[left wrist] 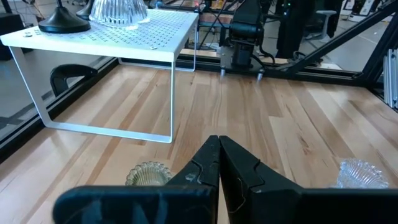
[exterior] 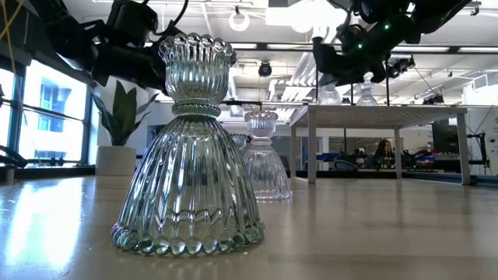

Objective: Pick & Place candle stick holders
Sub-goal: Put the top transparent glass candle holder on the shelf aligned with the other transparent glass candle holder

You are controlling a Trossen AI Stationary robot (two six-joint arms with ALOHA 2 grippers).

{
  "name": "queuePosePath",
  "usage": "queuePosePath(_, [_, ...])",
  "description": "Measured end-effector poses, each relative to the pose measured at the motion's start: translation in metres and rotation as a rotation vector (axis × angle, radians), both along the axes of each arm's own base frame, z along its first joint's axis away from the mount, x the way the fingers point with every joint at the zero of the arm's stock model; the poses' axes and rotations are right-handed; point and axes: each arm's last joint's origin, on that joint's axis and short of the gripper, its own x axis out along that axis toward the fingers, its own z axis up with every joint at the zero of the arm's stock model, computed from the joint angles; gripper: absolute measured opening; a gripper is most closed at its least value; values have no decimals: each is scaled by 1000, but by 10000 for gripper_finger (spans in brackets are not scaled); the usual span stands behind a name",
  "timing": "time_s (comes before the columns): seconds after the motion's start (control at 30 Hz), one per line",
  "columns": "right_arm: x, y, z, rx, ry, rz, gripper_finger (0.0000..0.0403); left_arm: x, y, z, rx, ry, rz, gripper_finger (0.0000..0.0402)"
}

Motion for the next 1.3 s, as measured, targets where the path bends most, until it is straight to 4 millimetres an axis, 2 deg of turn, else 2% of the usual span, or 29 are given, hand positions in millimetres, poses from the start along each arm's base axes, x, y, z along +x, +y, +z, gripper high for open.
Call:
queuePosePath(0.6, [-9, -18, -2, 18, 40, 20, 136, 0, 0, 0, -1, 0, 0, 0])
queuePosePath(1.03, [-10, -22, -2, 21, 47, 44, 136, 0, 0, 0, -4, -1, 0, 0])
queuePosePath(1.3, [-10, -22, -2, 20, 49, 40, 173, 0, 0, -2, -8, 16, 0, 0])
